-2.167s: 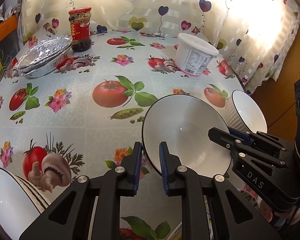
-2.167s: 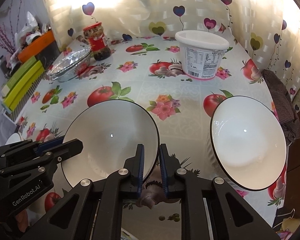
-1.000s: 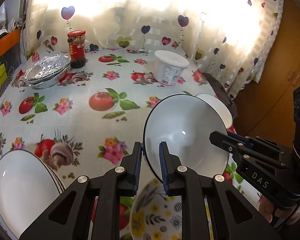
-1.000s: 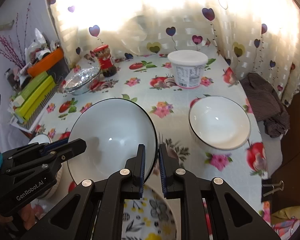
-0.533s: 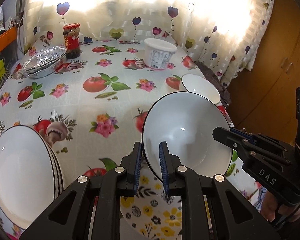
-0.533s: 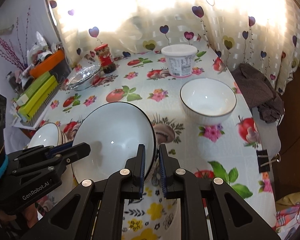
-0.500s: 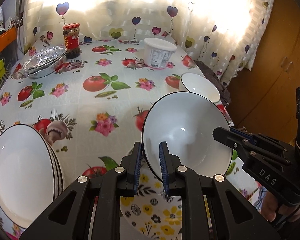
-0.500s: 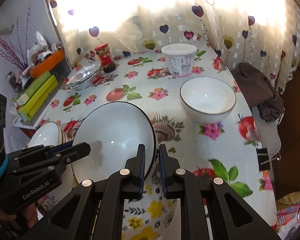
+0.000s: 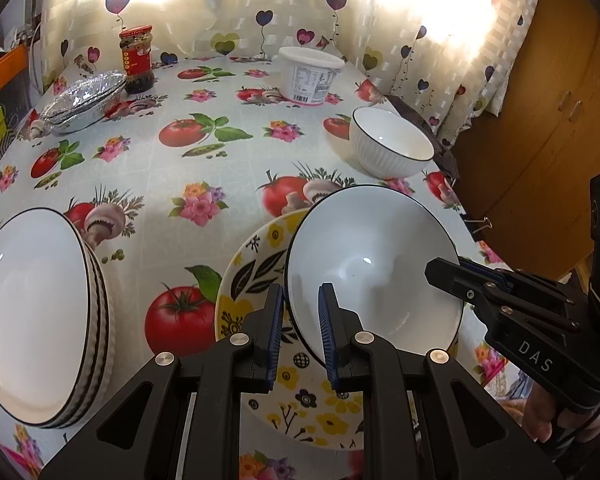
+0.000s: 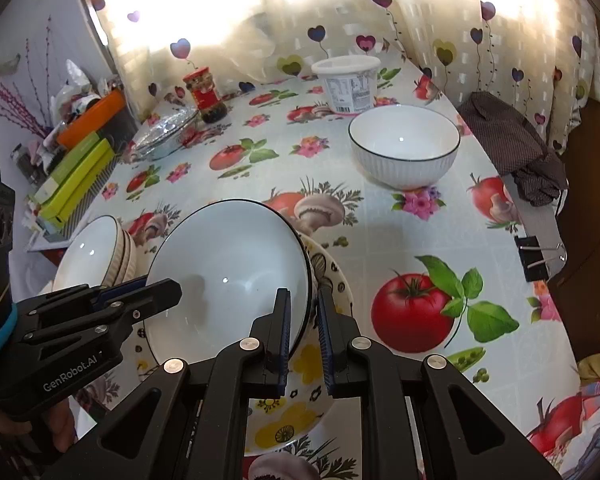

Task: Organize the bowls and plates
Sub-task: 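Lift and carry the held white bowls toward the yellow floral plate, then lower the bowls onto the yellow floral plate and open both tools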

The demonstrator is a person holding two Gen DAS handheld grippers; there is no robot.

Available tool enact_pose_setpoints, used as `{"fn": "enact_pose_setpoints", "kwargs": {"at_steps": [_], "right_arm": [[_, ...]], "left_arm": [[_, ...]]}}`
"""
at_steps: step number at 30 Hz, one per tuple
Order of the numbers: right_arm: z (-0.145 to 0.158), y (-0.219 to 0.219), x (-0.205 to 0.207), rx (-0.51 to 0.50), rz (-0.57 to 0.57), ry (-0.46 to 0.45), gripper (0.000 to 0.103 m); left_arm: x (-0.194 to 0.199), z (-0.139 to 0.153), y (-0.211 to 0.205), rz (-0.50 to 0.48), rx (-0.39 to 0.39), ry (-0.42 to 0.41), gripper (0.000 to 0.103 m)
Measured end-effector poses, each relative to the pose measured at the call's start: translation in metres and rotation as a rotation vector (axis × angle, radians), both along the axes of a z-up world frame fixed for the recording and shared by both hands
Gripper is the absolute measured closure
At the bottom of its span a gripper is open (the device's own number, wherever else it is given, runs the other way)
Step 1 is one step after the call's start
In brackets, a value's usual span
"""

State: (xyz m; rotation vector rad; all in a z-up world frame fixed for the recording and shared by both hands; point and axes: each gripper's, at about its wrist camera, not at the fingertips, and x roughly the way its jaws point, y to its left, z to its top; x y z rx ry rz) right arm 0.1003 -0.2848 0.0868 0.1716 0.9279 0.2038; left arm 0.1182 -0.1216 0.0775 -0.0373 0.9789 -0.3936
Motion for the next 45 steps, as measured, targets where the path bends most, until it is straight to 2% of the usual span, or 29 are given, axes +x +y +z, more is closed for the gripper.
{"fn": "enact_pose_setpoints", "kwargs": {"at_steps": [22, 28, 33, 45], "right_arm": [[-0.01, 0.005, -0.003, 0.027, -0.003, 0.039, 0.089], [-0.011, 0.001, -0.002, 0.055, -0.009, 0.047, 0.086], [-0.012, -0.001, 0.0, 0.069, -0.005, 0.044, 0.085], [0.005, -0.009, 0.006, 0.082, -0.01, -0.024, 0.084]], "left_arm": [[-0.005, -0.008, 0.005, 0.002, 0.011, 0.02, 0.084], [-0.004, -0.008, 0.004, -0.002, 0.002, 0.025, 0.084], [0.001, -0.009, 0.005, -0.001, -0.013, 0.036, 0.084], [0.019, 0.011, 0.015, 0.013, -0.061, -0.027, 0.084]]}}
